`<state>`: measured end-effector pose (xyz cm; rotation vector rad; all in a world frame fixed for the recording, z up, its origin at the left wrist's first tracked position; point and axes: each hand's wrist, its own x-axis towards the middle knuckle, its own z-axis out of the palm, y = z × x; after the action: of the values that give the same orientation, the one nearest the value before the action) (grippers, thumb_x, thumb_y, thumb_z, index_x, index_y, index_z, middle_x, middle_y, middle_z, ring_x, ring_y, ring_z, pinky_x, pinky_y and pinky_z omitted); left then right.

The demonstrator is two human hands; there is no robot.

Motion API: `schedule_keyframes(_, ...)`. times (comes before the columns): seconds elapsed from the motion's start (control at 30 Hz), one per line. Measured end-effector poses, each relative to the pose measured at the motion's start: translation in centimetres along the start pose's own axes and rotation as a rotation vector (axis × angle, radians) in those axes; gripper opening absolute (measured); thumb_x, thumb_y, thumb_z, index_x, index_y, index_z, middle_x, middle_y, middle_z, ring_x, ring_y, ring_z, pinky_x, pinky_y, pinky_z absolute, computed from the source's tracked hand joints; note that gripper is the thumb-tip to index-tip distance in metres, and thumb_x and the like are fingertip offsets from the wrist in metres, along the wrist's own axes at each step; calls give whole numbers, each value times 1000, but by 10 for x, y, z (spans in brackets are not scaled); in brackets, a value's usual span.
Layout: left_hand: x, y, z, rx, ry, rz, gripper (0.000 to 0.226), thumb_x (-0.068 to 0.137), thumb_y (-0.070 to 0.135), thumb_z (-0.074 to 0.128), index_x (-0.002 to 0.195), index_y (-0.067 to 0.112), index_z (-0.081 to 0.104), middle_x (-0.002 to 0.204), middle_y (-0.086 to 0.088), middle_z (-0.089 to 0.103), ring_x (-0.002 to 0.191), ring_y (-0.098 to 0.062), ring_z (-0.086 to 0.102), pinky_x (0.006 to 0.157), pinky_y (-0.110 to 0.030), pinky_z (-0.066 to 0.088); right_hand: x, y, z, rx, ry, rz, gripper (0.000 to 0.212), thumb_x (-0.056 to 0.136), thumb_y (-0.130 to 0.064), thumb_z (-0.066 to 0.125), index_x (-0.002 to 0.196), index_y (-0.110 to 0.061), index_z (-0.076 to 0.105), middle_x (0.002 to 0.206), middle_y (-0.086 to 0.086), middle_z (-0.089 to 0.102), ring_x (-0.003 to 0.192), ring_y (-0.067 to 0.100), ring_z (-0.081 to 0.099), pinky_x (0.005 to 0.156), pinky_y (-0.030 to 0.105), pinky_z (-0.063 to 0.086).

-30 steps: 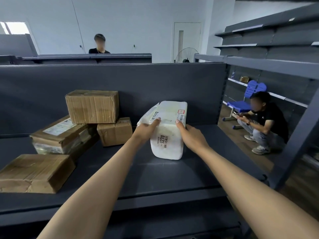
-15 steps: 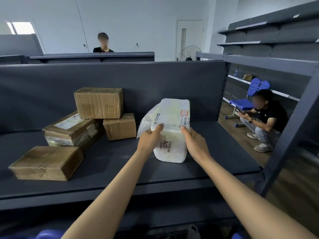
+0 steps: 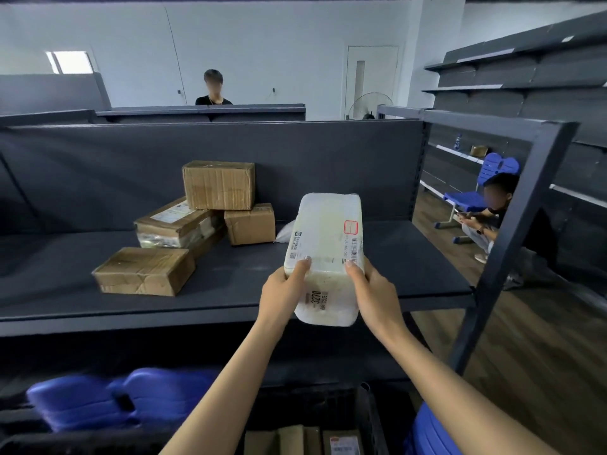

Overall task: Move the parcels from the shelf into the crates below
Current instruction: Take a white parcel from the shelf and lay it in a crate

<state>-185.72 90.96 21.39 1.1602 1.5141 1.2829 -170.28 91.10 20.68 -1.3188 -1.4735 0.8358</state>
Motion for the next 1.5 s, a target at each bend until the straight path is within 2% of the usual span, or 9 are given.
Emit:
schedule_keyframes(0.3, -95, -23, -63, -41, 32, 42, 30, 89, 47, 56, 102, 24, 71, 99, 6, 73, 96, -13, 67, 87, -32, 53, -107, -24, 30, 62, -14, -24, 33, 97, -40, 44, 129, -45, 51, 94, -31, 61, 80, -28, 52, 60, -3, 39)
schedule_keyframes(0.43, -142, -34, -98, -39, 27, 54, 21, 91, 38, 56, 94, 23, 70, 95, 5, 73, 93, -13, 66, 81, -29, 50, -162, -30, 46, 96, -24, -39, 32, 98, -35, 45, 127, -46, 51, 95, -32, 61, 85, -24, 54, 65, -1, 41)
schedule_keyframes(0.67, -200, -64, -152, -33, 11, -70, 20, 88, 40, 60, 90, 23, 70, 96, 3, 74, 95, -19, 68, 91, -40, 54, -252, -32, 76, 136, -124, -32, 38, 97, -31, 49, 130, -49, 44, 104, -33, 61, 98, -17, 57, 75, 4, 46)
schedule_keyframes(0.8, -215, -74, -169, 3, -5, -154, 27, 85, 38, 64, 88, 12, 71, 89, -3, 74, 82, -22, 68, 82, -41, 55, -279, -23, 85, 123, -181, -16, 44, 97, -31, 49, 139, -44, 41, 109, -32, 61, 103, -10, 58, 80, 11, 49)
schedule_keyframes(0.9, -223, -75, -176, 32, -11, -160, 29, 85, 38, 65, 91, 11, 72, 82, 1, 73, 74, -17, 67, 64, -28, 51, -289, -19, 89, 124, -220, -1, 51, 97, -30, 50, 146, -35, 36, 115, -26, 59, 107, -5, 57, 82, 12, 50)
schedule_keyframes(1.07, -235, -81, -176, 45, 8, -150, 23, 81, 44, 69, 91, 24, 72, 91, 3, 76, 89, -18, 71, 86, -39, 57, -295, -21, 93, 114, -264, -12, 50, 97, -31, 50, 144, -39, 34, 115, -25, 61, 108, 1, 60, 83, 15, 52)
schedule_keyframes(1.3, -246, -88, -171, -154, 103, -168, 27, 79, 42, 74, 93, 19, 74, 90, 0, 77, 89, -22, 73, 85, -44, 58, -290, -25, 93, 119, -333, -50, 51, 88, -55, 52, 136, -48, 36, 123, -20, 60, 106, -5, 59, 76, 15, 52)
schedule_keyframes(1.4, -247, -85, -165, -207, 183, -184, 24, 80, 41, 74, 87, 19, 70, 91, -2, 75, 88, -24, 72, 83, -43, 59, -287, -27, 95, 73, -327, -108, 66, 79, -65, 60, 137, -48, 32, 128, -22, 55, 112, -3, 57, 83, 22, 55)
schedule_keyframes(1.5, -249, -82, -159, -258, 246, -182, 27, 80, 41, 74, 92, 17, 69, 95, -3, 74, 90, -23, 71, 83, -41, 58, -293, -27, 99, -41, -229, -144, 93, 72, -65, 67, 146, -40, 16, 139, -22, 40, 121, -2, 48, 82, 15, 52)
